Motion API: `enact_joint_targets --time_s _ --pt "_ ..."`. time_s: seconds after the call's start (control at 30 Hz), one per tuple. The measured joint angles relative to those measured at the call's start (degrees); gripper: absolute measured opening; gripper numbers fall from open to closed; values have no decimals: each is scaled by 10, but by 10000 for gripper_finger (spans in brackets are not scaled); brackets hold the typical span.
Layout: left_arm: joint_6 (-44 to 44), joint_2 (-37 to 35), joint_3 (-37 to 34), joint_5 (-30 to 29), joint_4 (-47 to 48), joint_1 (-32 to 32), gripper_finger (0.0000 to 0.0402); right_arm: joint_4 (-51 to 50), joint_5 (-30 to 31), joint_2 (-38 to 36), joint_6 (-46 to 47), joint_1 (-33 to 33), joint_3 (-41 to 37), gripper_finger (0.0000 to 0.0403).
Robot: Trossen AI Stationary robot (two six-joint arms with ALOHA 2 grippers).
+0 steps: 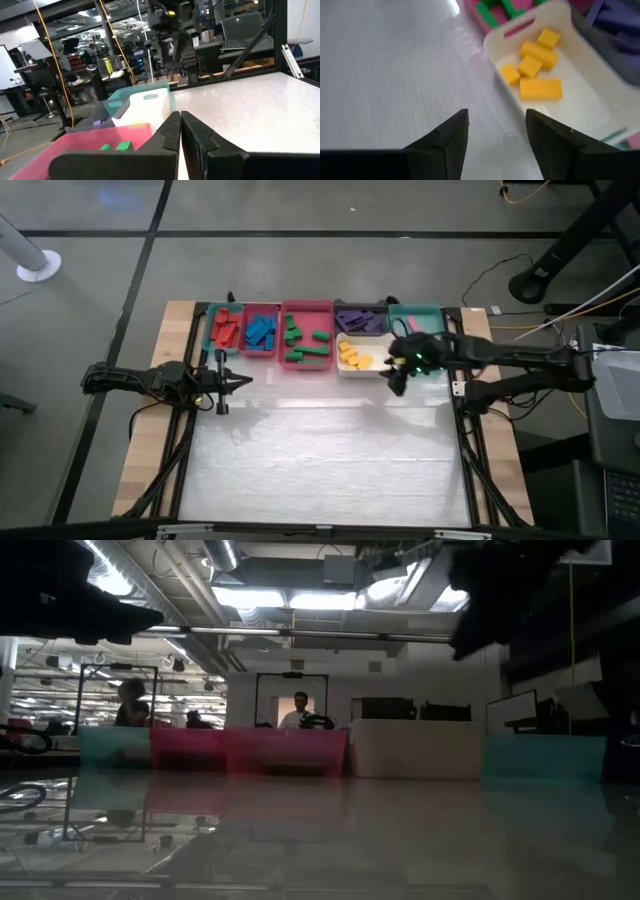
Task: Sort blocks
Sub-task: Return to Home Position
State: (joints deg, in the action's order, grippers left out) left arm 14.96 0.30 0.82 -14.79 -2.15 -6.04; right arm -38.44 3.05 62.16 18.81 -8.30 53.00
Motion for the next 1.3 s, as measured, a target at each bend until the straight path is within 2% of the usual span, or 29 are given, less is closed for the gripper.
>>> enact_joint_targets --time_s 0.13,0.37,0.47,0.57,0.7,0.8,0.87,0.93,1.07,1.17,1.3 --pt "0 0 0 0 0 0 1 53 0 -82 6 14 -99 198" --pt "0 0 0 0 0 0 1 248 -6 -180 69 16 -279 198" --pt "0 0 0 0 0 0 1 267 -7 -231 103 16 -348 198" --pt "0 0 0 0 0 0 1 261 -19 -300 184 16 -404 198" --pt "0 0 0 0 1 0 1 270 -18 -386 359 16 -452 198" --pt "0 0 0 0 1 0 1 270 36 -445 407 16 -474 198" --pt "0 0 0 0 1 0 1 275 76 -480 376 16 -480 198" --pt "0 0 0 0 1 0 1 281 91 -509 298 16 -481 198" --pt "0 0 0 0 1 0 1 294 92 -561 63 16 -483 198" --pt "0 0 0 0 1 0 1 288 64 -593 -91 16 -483 198" --pt "0 0 0 0 1 0 1 272 30 -621 -127 18 -481 198"
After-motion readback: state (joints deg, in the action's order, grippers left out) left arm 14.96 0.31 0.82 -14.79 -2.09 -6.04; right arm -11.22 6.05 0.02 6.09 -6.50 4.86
